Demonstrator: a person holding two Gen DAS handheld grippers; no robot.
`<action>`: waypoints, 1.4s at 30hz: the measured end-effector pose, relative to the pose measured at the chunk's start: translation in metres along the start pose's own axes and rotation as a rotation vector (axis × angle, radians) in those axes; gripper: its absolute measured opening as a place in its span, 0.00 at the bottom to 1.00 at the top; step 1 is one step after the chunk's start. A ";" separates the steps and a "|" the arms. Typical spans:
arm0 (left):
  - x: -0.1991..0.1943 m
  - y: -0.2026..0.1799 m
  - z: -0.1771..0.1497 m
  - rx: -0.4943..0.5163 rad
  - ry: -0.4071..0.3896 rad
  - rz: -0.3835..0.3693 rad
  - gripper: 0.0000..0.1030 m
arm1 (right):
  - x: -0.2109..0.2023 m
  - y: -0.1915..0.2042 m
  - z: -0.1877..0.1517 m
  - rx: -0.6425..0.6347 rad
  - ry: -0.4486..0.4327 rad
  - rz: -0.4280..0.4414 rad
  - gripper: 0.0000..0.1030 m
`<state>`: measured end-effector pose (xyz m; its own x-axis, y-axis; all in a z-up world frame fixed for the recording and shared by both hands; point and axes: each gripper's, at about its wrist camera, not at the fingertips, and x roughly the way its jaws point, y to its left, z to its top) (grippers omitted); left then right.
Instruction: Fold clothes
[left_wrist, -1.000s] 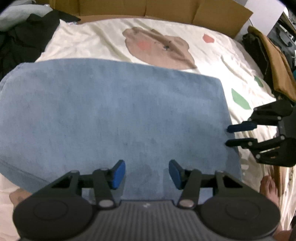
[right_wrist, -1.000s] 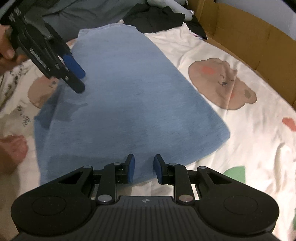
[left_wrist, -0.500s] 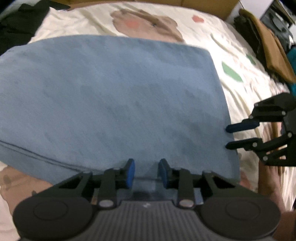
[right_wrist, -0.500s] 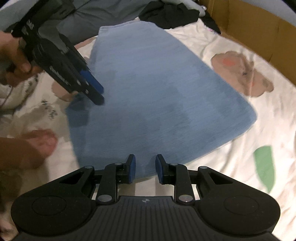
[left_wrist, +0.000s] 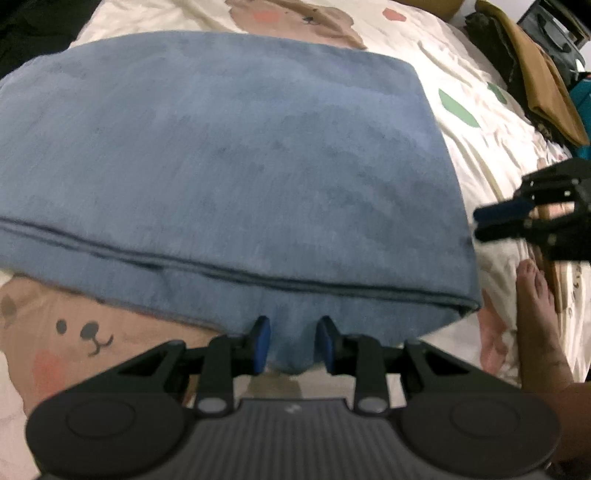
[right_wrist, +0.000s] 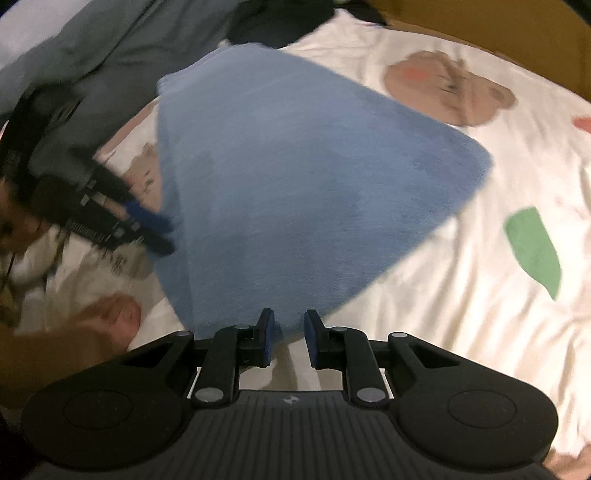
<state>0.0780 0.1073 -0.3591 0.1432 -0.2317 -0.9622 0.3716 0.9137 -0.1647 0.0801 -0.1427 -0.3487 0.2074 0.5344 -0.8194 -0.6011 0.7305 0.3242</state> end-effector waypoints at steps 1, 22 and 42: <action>0.001 0.002 -0.002 -0.011 0.002 -0.005 0.31 | -0.002 -0.004 0.001 0.031 -0.007 -0.006 0.22; 0.000 0.018 0.007 -0.033 0.015 -0.026 0.30 | 0.026 -0.080 -0.004 0.652 -0.126 0.102 0.36; 0.002 0.020 0.001 -0.069 0.017 -0.021 0.33 | 0.052 -0.103 -0.001 0.840 -0.150 0.273 0.35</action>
<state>0.0867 0.1249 -0.3641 0.1197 -0.2461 -0.9618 0.3104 0.9295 -0.1992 0.1520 -0.1904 -0.4246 0.2741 0.7423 -0.6115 0.1067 0.6084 0.7864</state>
